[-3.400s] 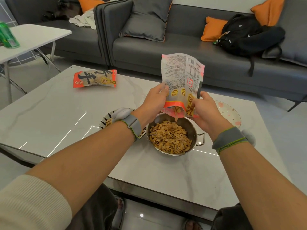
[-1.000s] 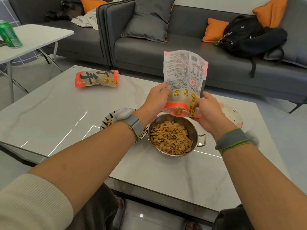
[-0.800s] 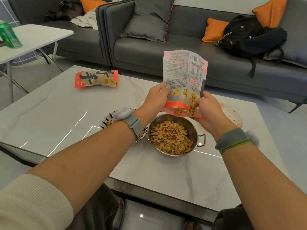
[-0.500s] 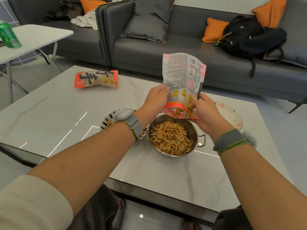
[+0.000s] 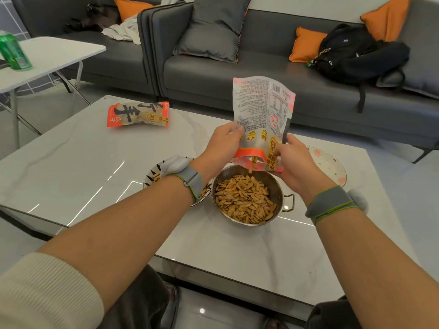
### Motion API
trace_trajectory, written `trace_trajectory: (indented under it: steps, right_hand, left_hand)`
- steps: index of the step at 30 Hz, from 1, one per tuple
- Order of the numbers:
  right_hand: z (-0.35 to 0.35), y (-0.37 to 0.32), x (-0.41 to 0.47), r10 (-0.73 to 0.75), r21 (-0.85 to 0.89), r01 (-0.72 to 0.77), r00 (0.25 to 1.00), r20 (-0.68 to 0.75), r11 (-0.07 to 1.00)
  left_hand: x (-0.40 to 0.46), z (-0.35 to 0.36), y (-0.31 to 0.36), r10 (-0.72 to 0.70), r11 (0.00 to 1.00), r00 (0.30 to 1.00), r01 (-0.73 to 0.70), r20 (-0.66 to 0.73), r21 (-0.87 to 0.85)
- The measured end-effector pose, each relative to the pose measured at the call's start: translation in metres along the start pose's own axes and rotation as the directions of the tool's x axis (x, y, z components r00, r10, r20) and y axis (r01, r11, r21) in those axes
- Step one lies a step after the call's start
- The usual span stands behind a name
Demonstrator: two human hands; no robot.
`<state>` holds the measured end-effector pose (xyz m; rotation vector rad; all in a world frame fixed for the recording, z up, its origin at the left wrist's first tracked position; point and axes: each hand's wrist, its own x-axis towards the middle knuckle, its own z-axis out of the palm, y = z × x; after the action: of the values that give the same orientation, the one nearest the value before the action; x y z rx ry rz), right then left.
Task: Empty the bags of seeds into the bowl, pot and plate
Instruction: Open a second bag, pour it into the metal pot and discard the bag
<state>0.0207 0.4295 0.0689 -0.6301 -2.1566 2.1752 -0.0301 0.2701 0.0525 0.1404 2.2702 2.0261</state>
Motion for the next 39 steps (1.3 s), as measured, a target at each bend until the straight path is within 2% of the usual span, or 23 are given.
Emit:
trace_trajectory:
  steps: [23,29,39]
  right_hand:
    - [-0.007,-0.002,0.000,0.010,-0.009,-0.010,1.000,0.006,1.000]
    - [-0.002,-0.001,-0.001,0.001,-0.034,0.000,1.000,0.010,0.999]
    - [-0.009,-0.006,-0.005,-0.007,-0.007,0.007,0.999,0.039,1.000]
  left_hand:
    - [-0.004,-0.005,0.010,-0.086,0.995,0.996,0.088,0.033,-0.043]
    - [-0.008,-0.008,0.012,-0.096,0.995,0.995,0.096,0.005,0.042]
    - [-0.004,-0.012,0.010,-0.080,0.996,0.995,0.082,0.054,-0.024]
